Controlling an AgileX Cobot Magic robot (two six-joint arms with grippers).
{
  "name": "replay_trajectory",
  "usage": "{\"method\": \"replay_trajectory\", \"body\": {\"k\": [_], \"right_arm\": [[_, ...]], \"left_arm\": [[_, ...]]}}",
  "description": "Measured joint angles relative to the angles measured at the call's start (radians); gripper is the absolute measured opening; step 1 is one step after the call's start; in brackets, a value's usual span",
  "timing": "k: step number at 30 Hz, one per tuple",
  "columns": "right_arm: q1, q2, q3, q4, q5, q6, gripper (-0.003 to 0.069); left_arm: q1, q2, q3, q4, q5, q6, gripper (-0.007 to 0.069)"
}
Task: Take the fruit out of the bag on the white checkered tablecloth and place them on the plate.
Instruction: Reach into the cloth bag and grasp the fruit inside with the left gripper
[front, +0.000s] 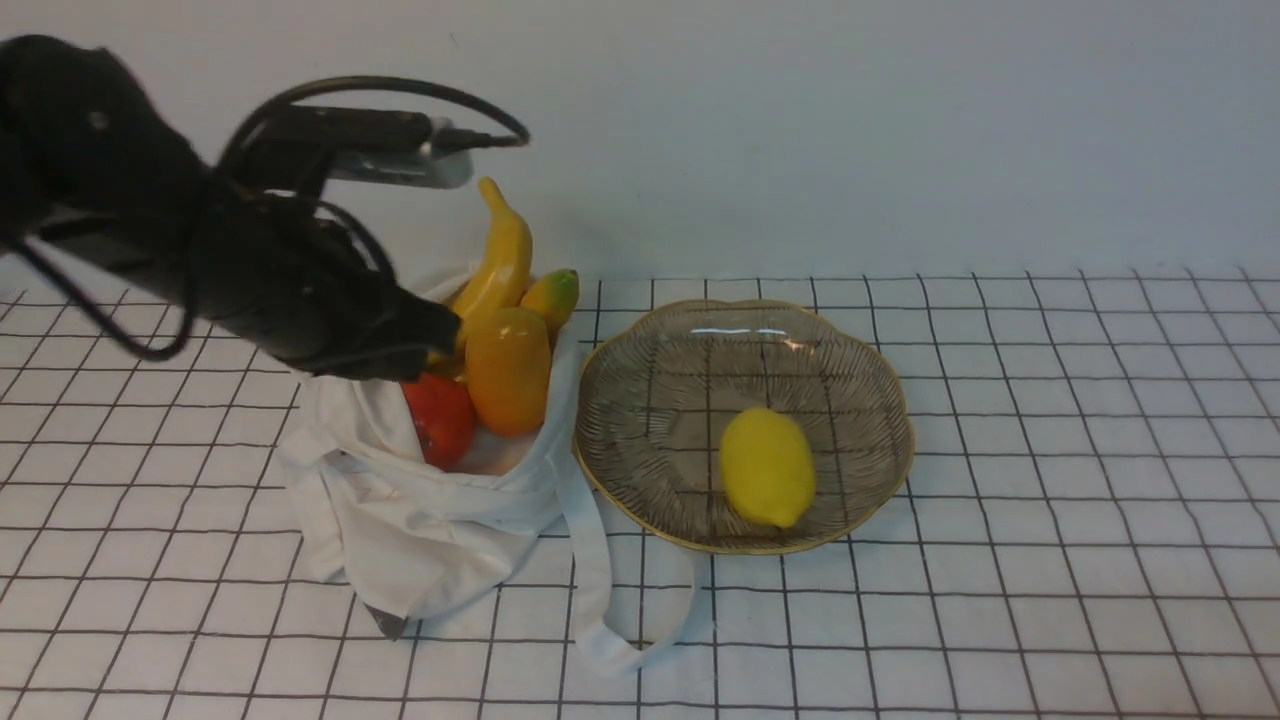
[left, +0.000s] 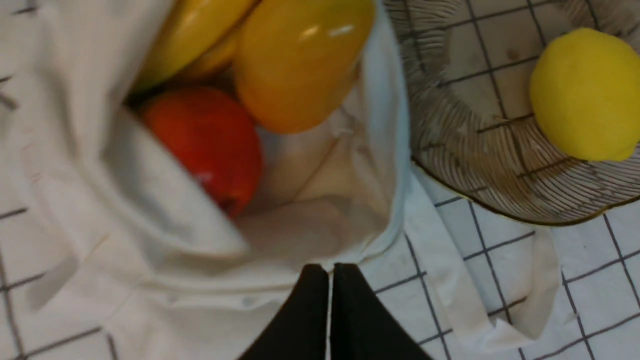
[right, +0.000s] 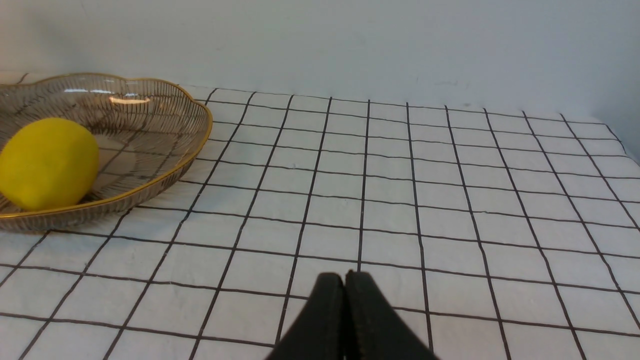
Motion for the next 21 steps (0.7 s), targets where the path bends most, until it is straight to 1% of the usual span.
{"method": "replay_trajectory", "body": {"k": [3,6,8,11,13,15,17,18,20,21], "right_arm": [[0.0,0.0,0.0,0.0,0.0,0.0,-0.0014],[0.0,0.0,0.0,0.0,0.0,0.0,-0.0014],[0.0,0.0,0.0,0.0,0.0,0.0,-0.0014],[0.0,0.0,0.0,0.0,0.0,0.001,-0.0014],[0.0,0.0,0.0,0.0,0.0,0.002,-0.0014],[0.0,0.0,0.0,0.0,0.0,0.003,-0.0014],[0.0,0.0,0.0,0.0,0.0,0.003,-0.0014],[0.0,0.0,0.0,0.0,0.0,0.003,-0.0014],[0.0,0.0,0.0,0.0,0.0,0.003,-0.0014],[0.0,0.0,0.0,0.0,0.0,0.003,-0.0014]], "left_arm": [[-0.03,0.095,-0.093,0.016,0.014,-0.012,-0.0008],[-0.032,0.167,-0.173,0.031,0.02,-0.024,-0.0008],[-0.032,0.185,-0.191,0.036,0.02,-0.024,-0.0006],[-0.032,0.213,-0.215,0.051,-0.001,0.008,0.0022],[-0.032,0.224,-0.217,0.053,-0.034,0.044,0.0062],[-0.032,0.232,-0.217,0.054,-0.06,0.069,0.0116],[-0.032,0.242,-0.217,0.054,-0.088,0.086,0.0202],[-0.032,0.248,-0.217,0.054,-0.1,0.09,0.0267],[-0.032,0.256,-0.217,0.055,-0.111,0.093,0.0337],[-0.032,0.266,-0.217,0.056,-0.118,0.095,0.0424]]}}
